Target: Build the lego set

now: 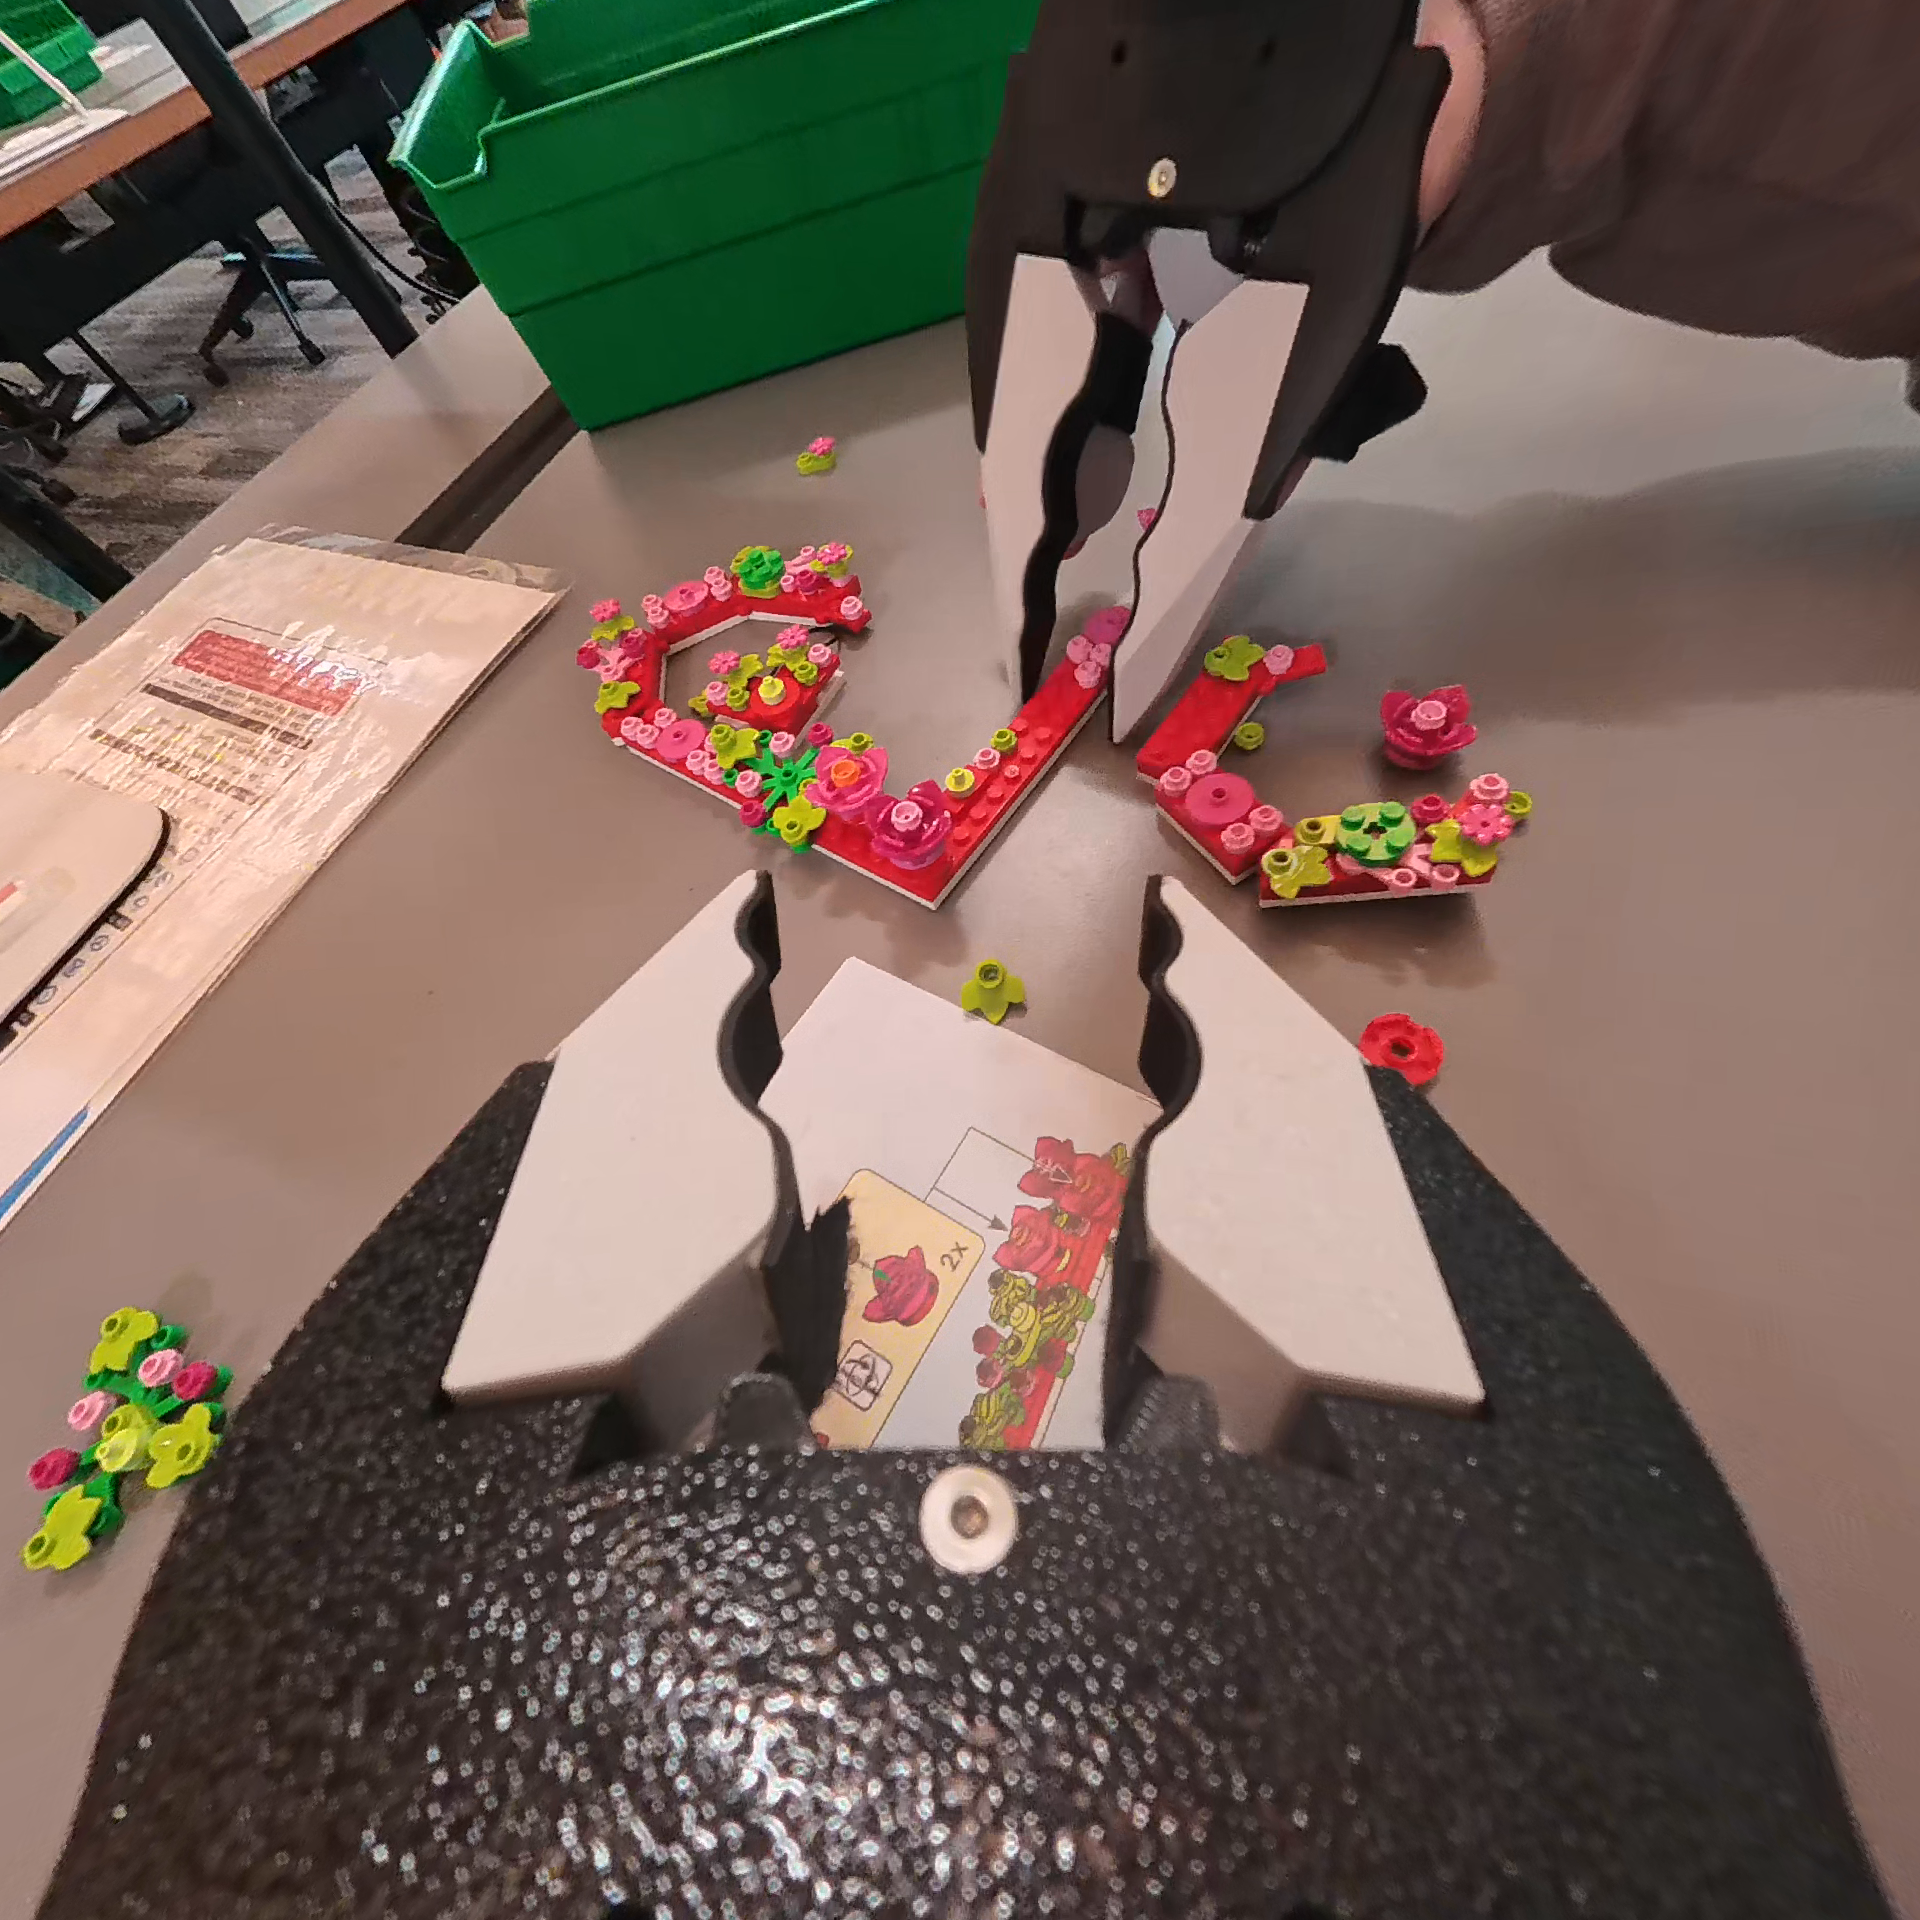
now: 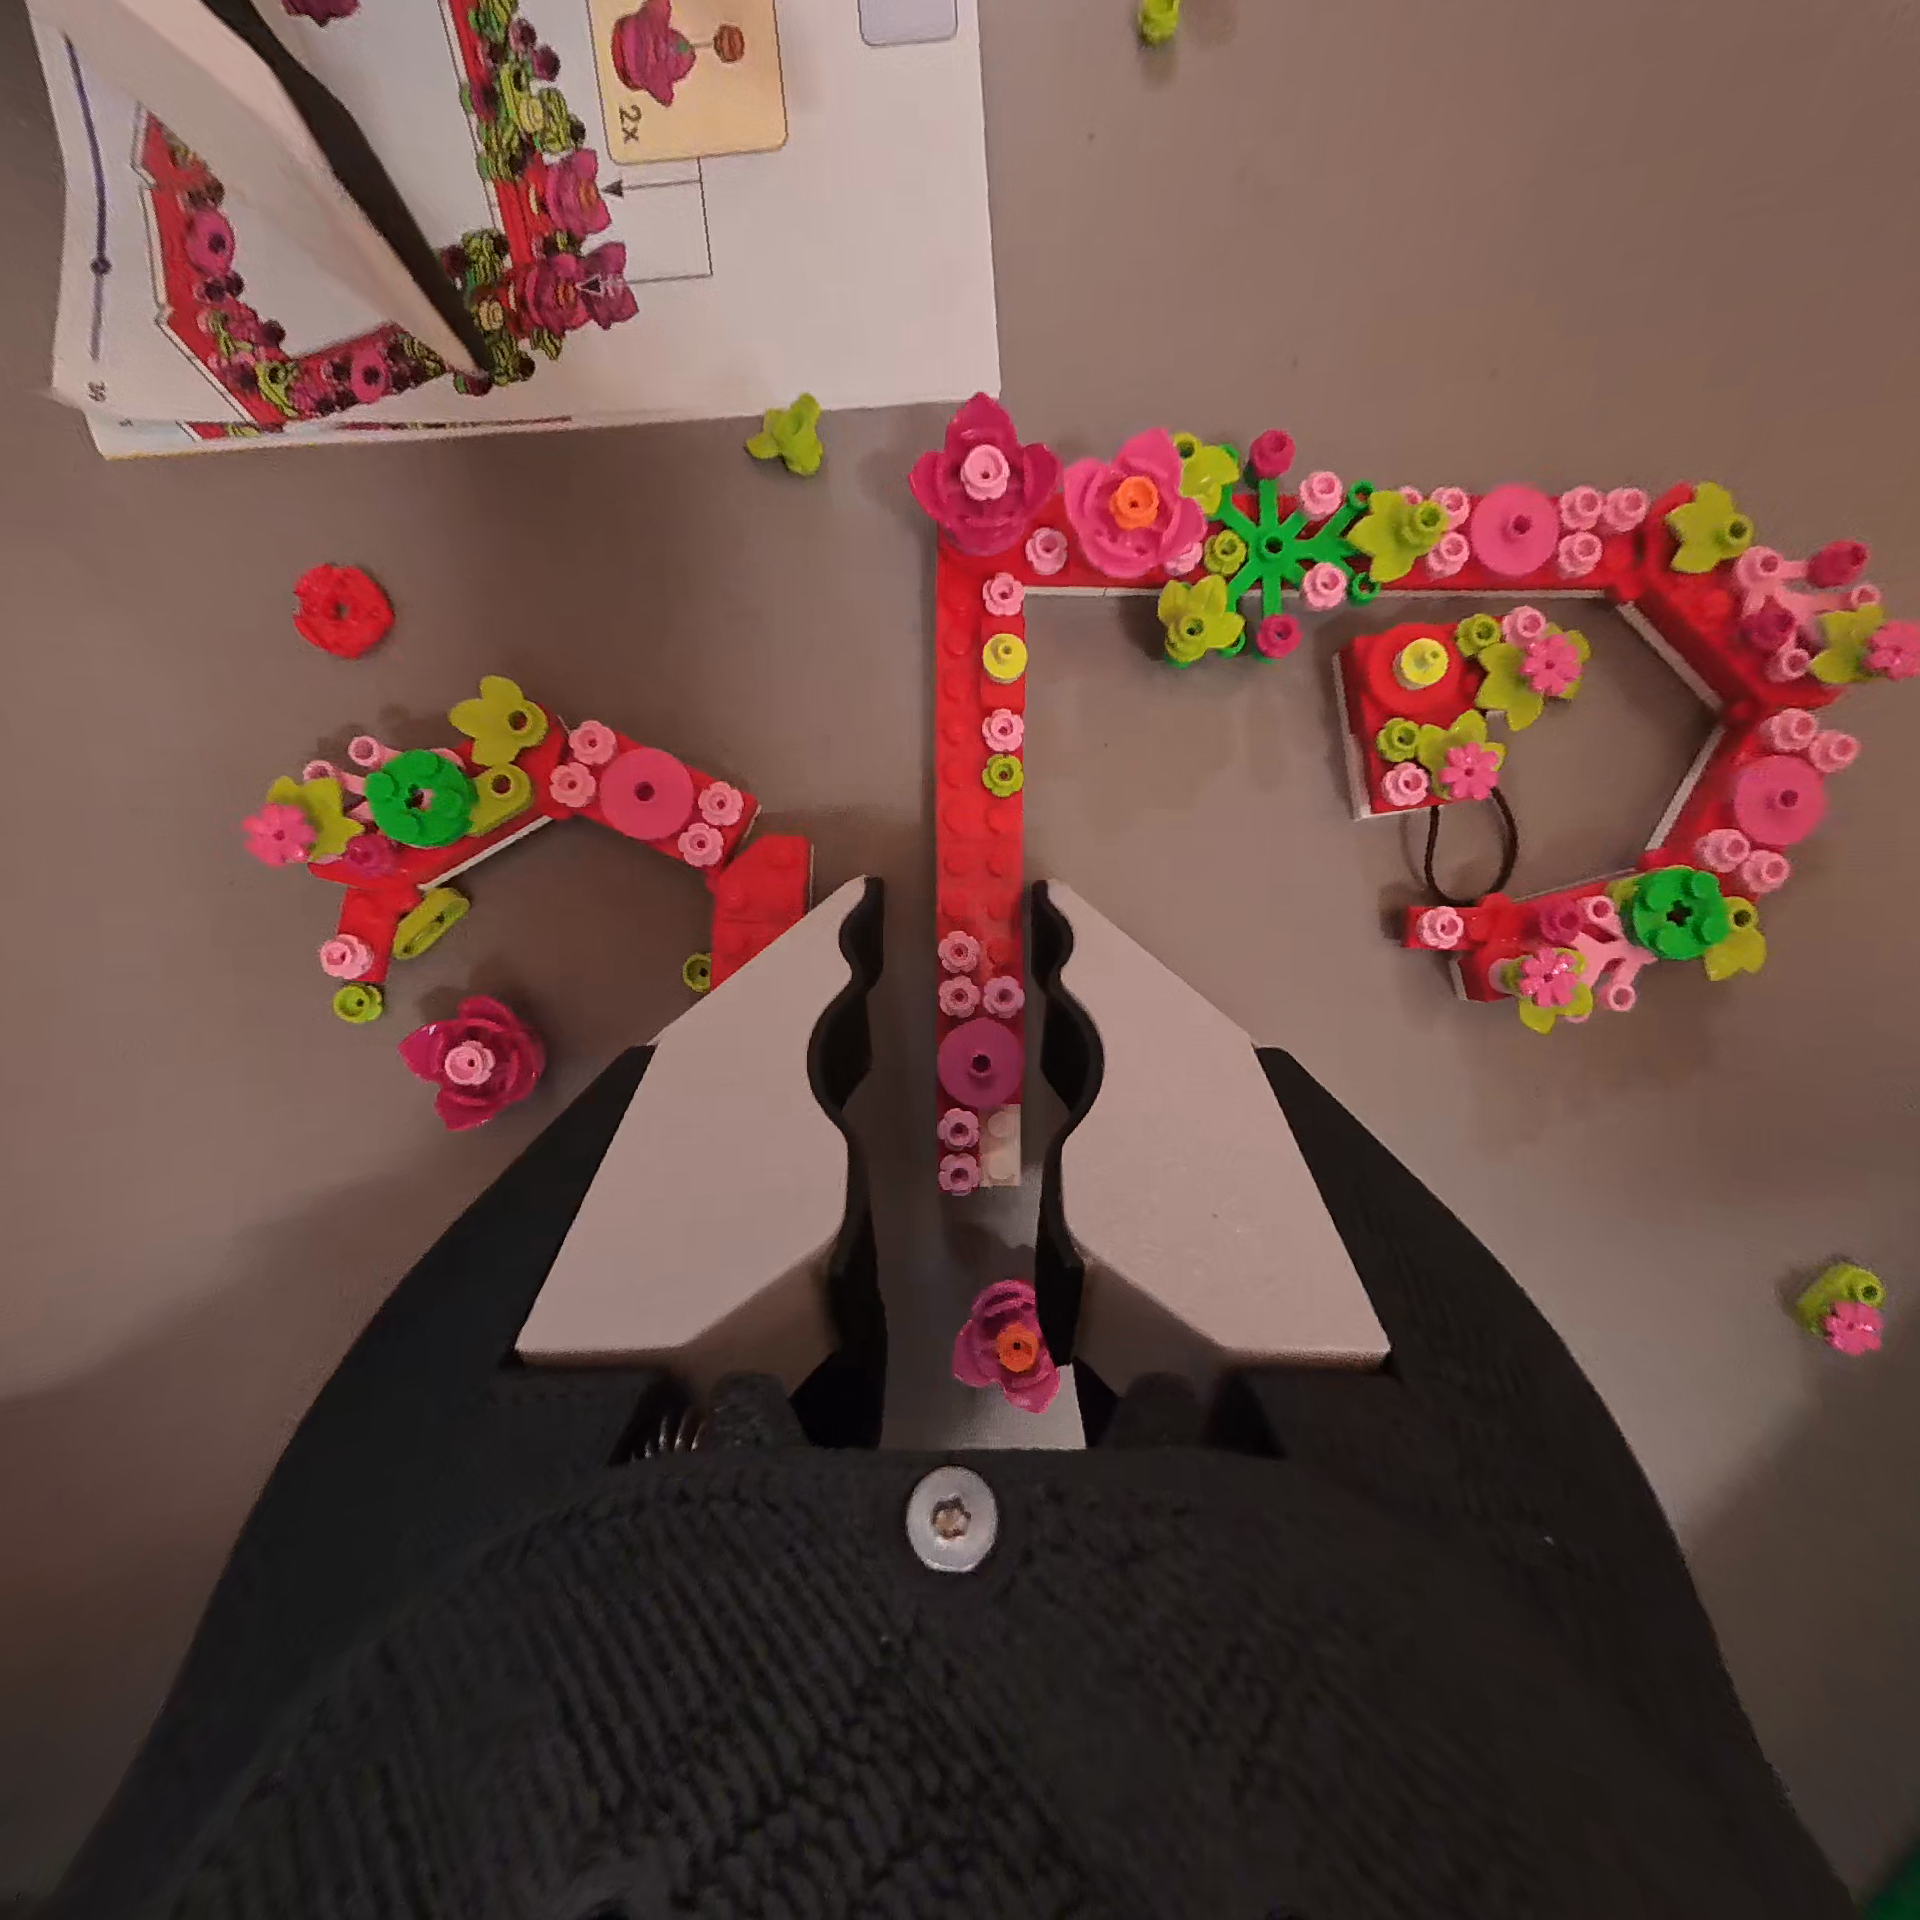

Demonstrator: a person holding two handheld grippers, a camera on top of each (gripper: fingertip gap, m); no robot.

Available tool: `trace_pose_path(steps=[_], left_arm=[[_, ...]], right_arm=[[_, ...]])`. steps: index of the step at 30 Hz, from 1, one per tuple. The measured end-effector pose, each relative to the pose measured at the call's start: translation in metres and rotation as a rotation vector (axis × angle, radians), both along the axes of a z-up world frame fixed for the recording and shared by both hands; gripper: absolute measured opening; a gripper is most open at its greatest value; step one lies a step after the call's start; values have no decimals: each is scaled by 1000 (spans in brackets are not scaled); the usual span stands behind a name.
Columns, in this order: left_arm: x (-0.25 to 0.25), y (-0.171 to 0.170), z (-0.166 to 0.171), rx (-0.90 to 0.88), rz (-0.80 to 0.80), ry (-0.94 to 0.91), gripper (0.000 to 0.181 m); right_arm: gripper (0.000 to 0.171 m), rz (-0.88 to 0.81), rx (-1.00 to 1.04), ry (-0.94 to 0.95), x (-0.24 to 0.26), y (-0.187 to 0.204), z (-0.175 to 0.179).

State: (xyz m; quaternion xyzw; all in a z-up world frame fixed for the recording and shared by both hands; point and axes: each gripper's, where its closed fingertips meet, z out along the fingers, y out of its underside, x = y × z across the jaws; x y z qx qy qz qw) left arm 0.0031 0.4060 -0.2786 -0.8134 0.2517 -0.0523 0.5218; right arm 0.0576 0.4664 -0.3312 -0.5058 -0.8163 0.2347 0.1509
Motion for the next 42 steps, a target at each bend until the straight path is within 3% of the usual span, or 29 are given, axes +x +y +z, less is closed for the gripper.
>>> trace_pose_path(steps=[3,6,10,13,21,26,36,42], left_arm=[[0,1,-1,3,-2,-2,68],[-1,3,-3,25,1,47,69],[-7,14,-1,146,-2,284,73],[-9,25,-5,158,-10,426,85],[-10,49,-13,351,-35,773,57],[-16,57,-9,385,30,794,45],[-11,57,-6,455,12,804,28],[-10,57,-6,455,12,789,30]], right_arm=[[14,11,16,12,-3,-4,0],[14,4,-28,56,-8,-6,5],[14,-14,-175,116,-10,-10,24],[14,-27,-232,137,-9,-7,33],[14,-70,-352,208,-11,1,52],[14,-79,-378,227,-11,3,53],[14,-89,-431,259,-12,2,53],[14,-88,-439,261,-12,0,52]])
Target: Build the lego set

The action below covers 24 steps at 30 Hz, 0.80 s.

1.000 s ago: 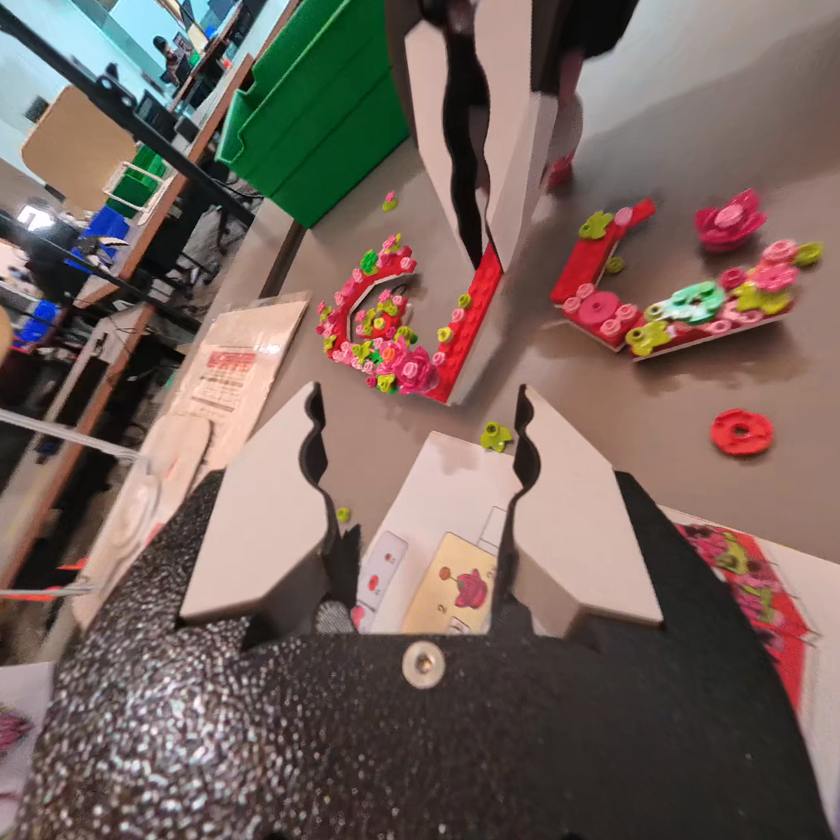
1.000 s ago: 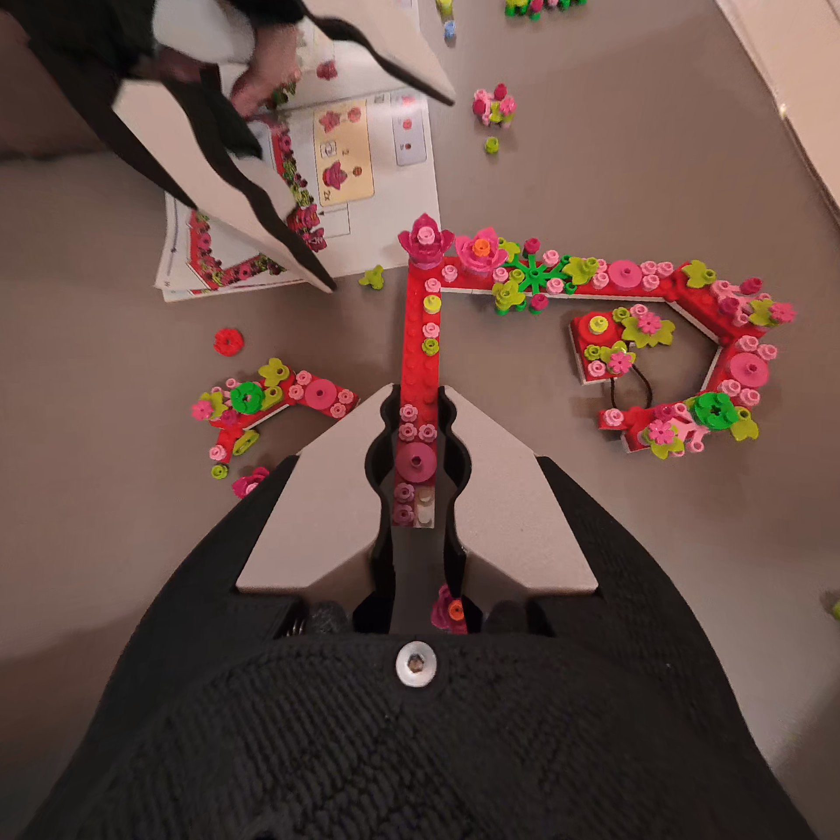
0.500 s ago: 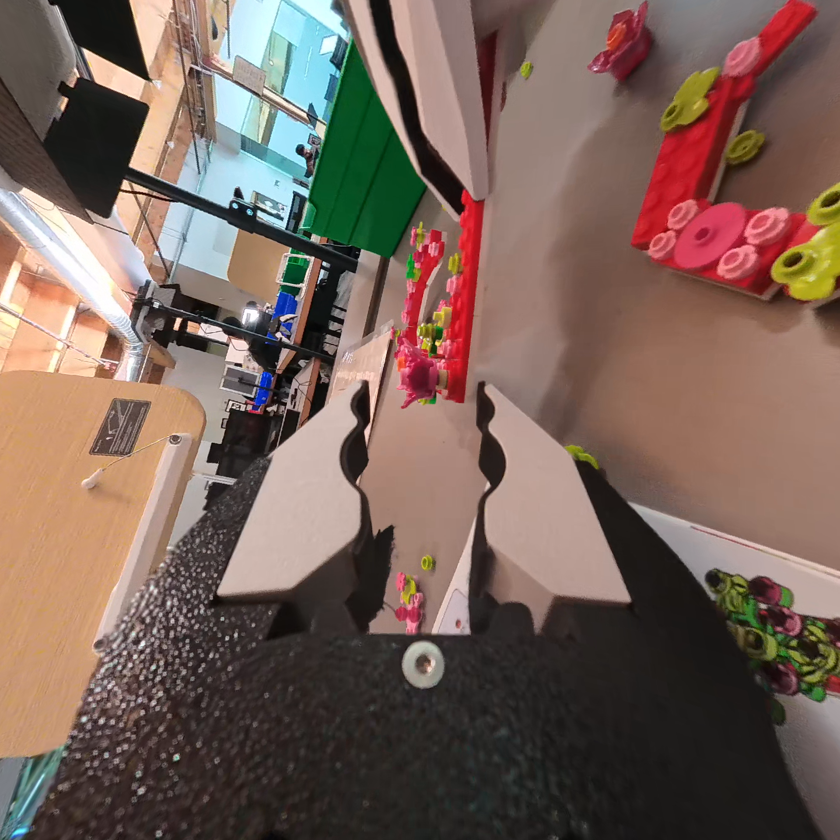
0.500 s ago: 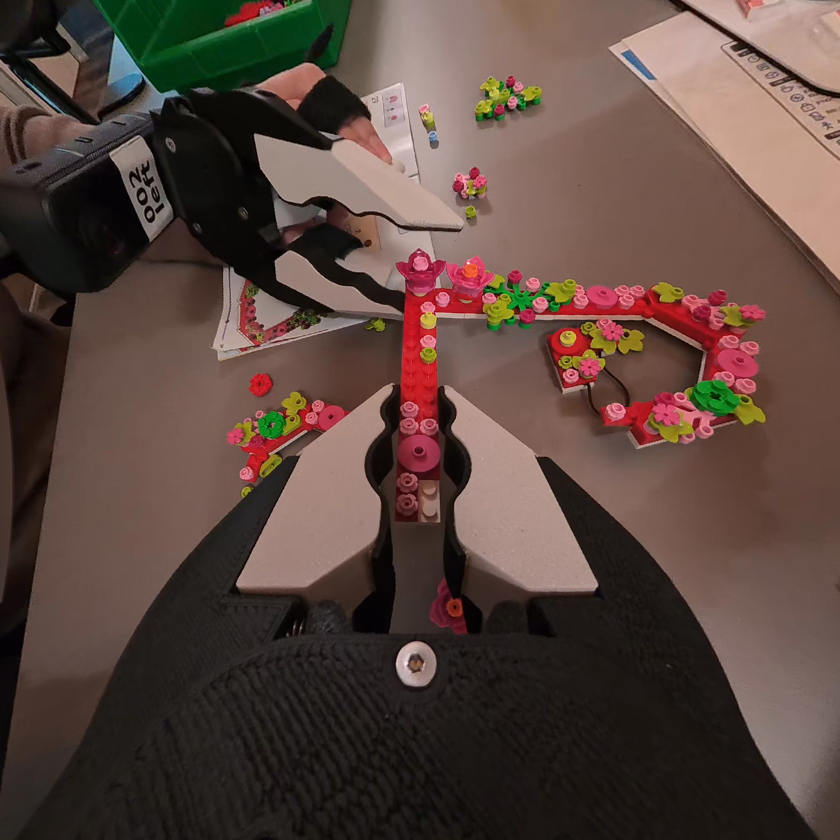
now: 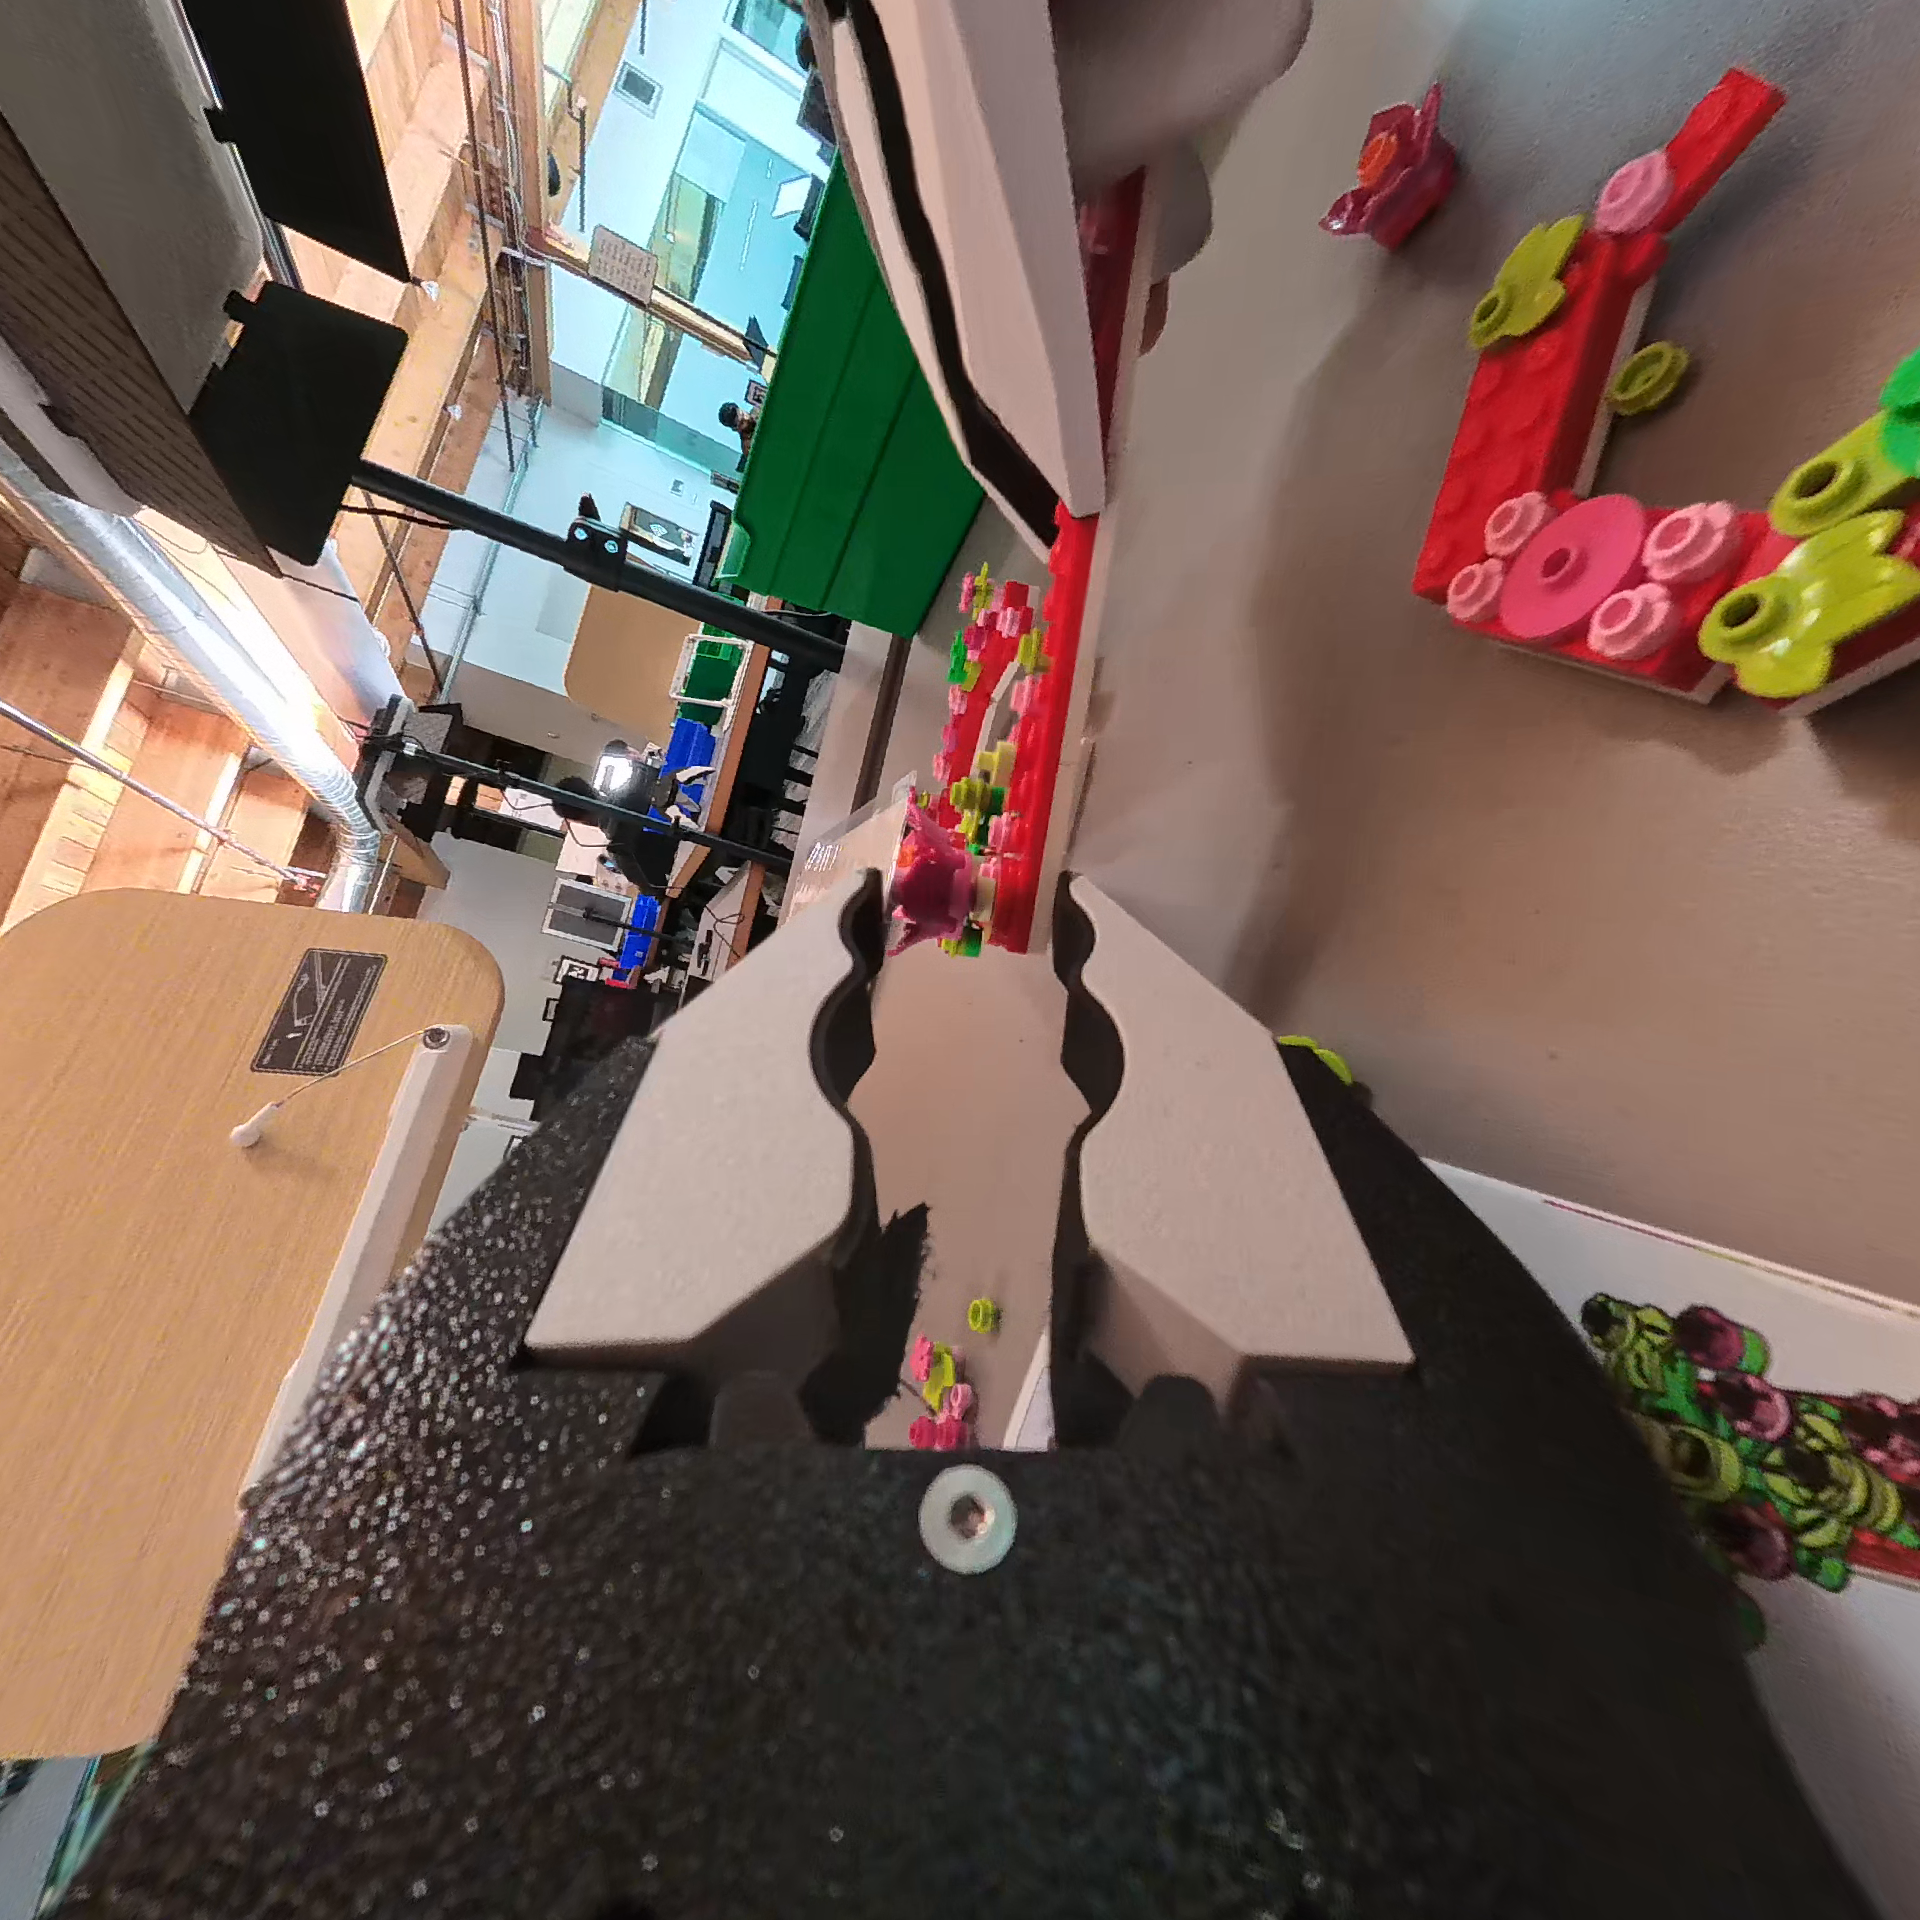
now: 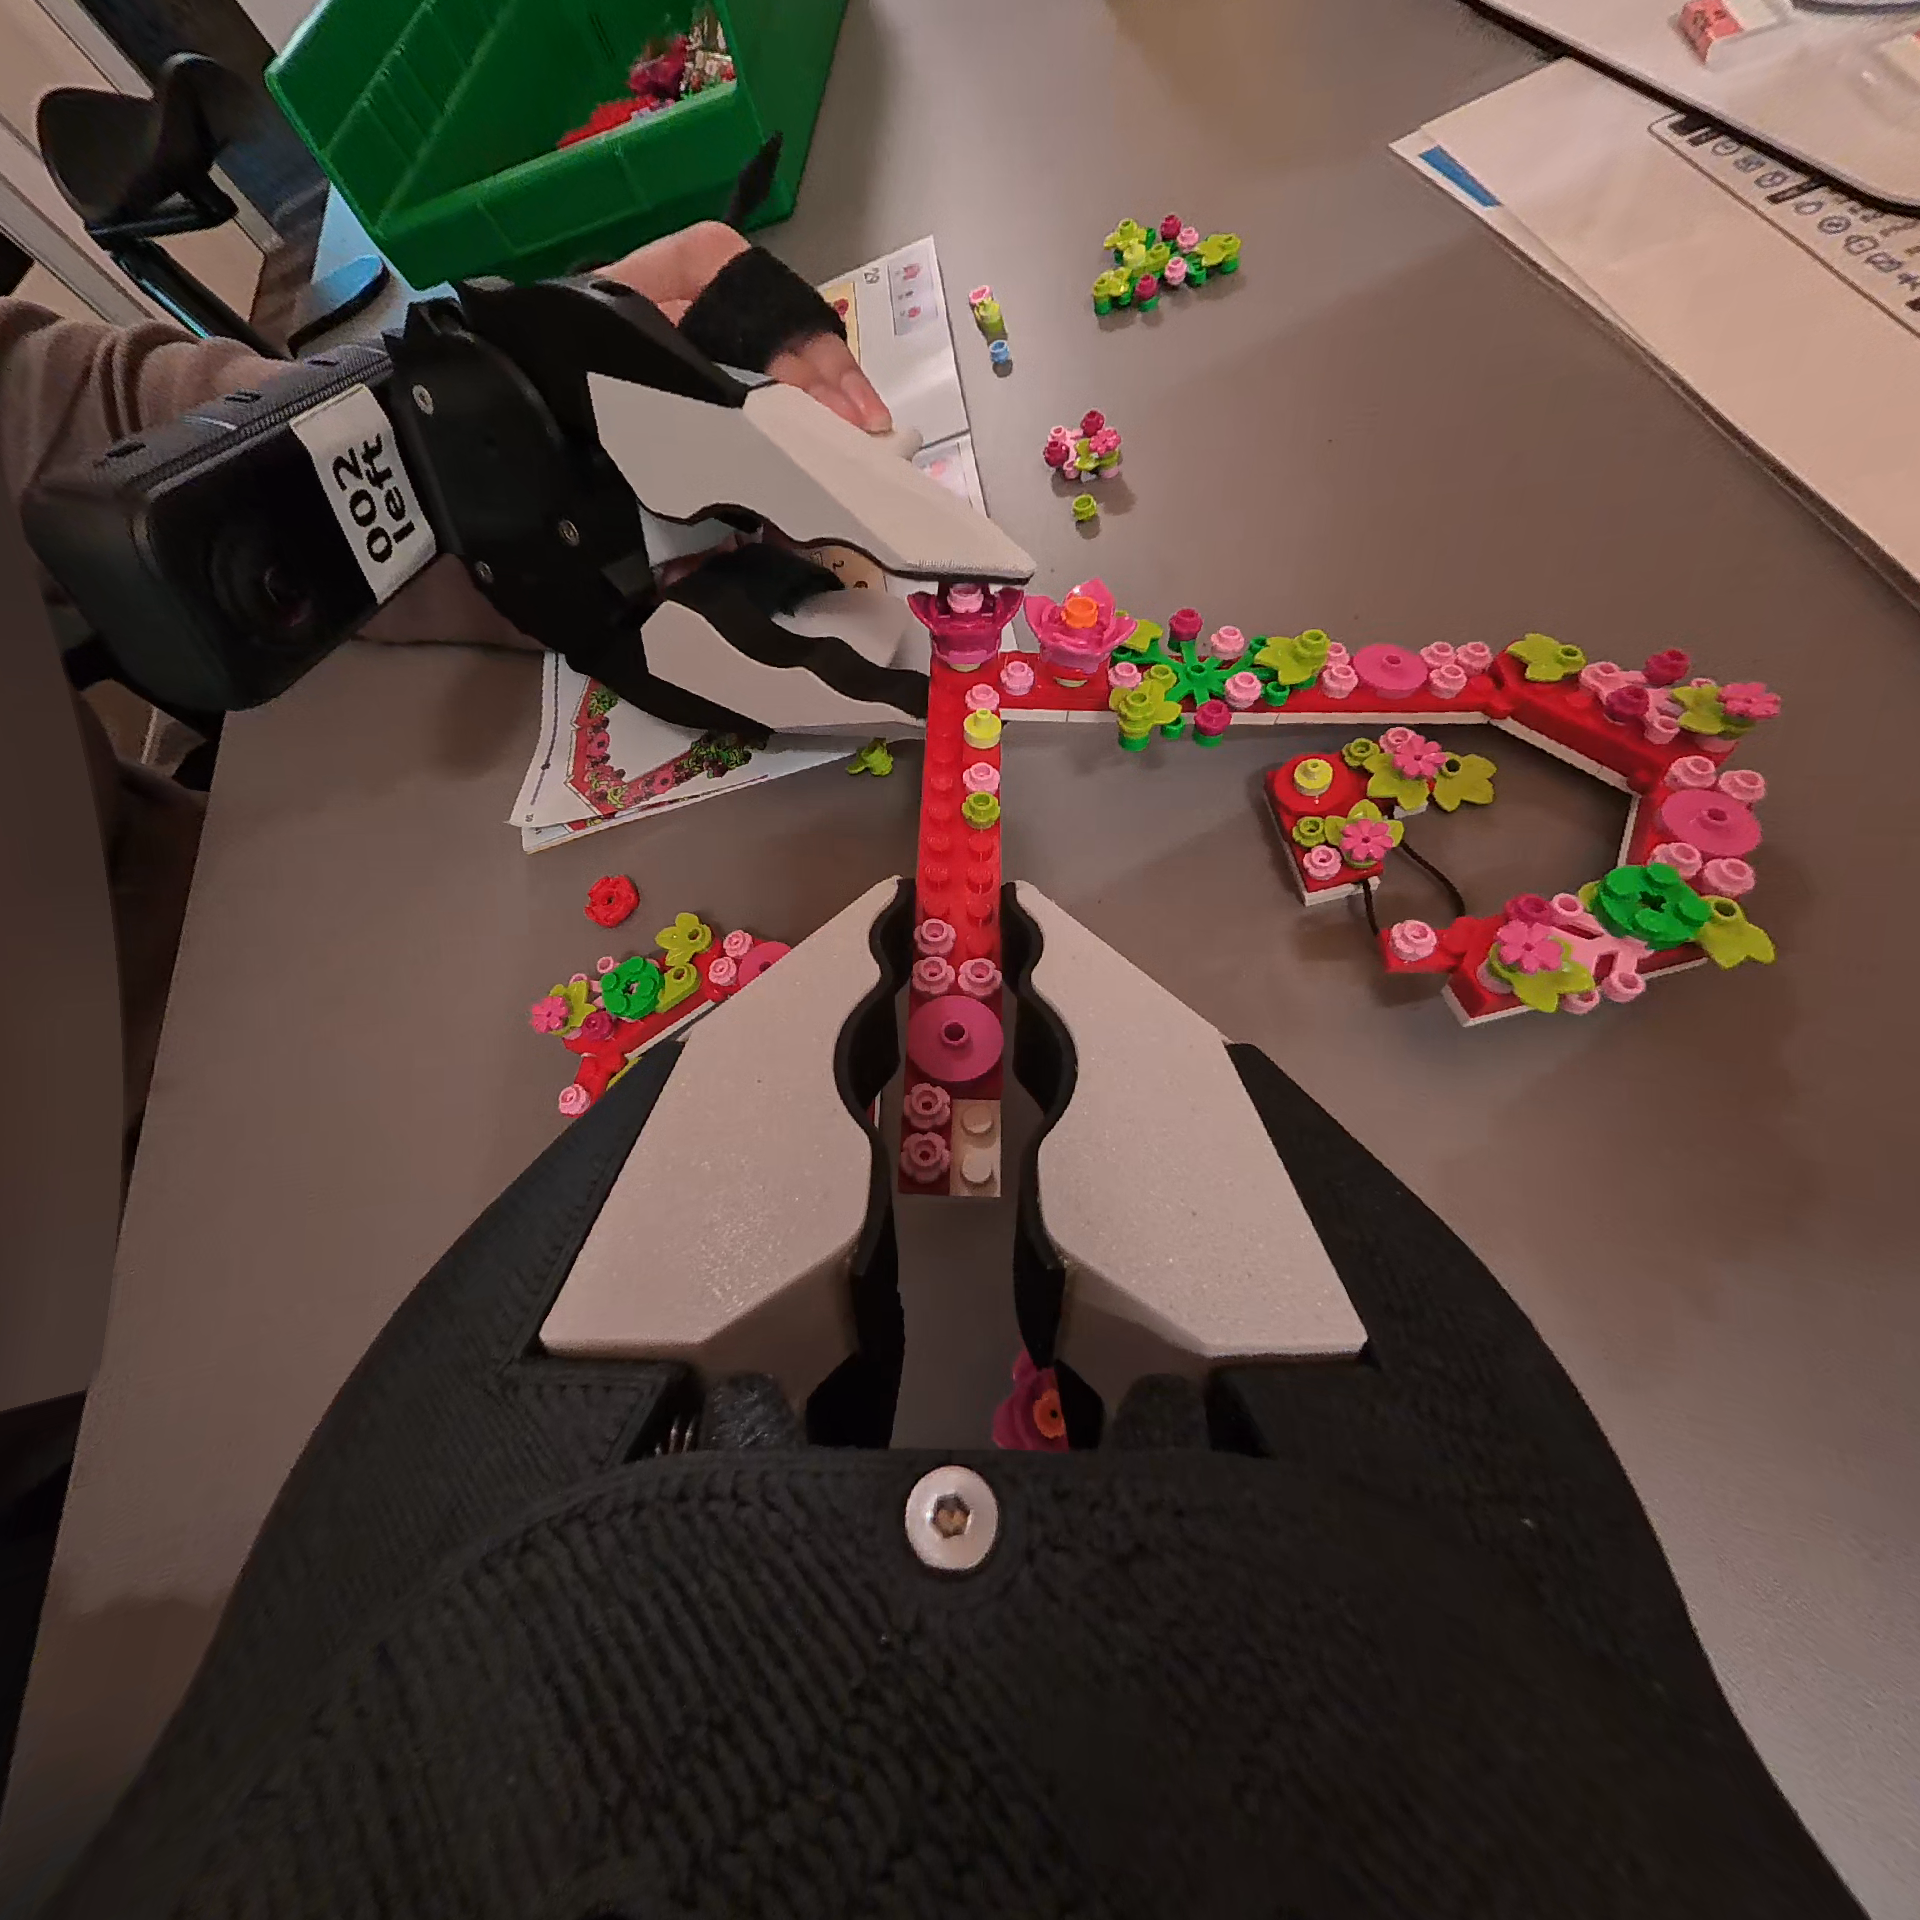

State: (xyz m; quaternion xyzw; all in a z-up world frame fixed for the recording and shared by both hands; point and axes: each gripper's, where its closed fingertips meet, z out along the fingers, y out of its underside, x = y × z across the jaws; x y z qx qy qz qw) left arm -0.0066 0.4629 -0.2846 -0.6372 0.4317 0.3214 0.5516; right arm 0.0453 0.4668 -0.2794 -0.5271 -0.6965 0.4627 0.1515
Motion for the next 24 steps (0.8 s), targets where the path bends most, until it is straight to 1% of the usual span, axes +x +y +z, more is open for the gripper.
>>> trace_pose_path(steps=[9,10,12,14,17,20,24], left_arm=[[-1,0,-5,-2,1,89,28],[-2,0,-6,-8,1,93,28],[-3,-1,-8,-8,6,116,28],[-2,-2,-9,-9,7,133,28],[2,-2,-10,-1,-3,164,28],[5,-3,-12,2,-13,192,28],[7,-4,-12,6,-22,212,28]], right_arm=[[14,-8,0,-8,-1,0,-7],[16,-27,7,7,-1,2,-5],[26,-91,34,82,1,12,7],[30,-168,74,151,11,27,19],[33,-248,245,54,43,53,8],[33,-256,265,-18,67,54,-4],[32,-257,304,-113,82,57,-26]])
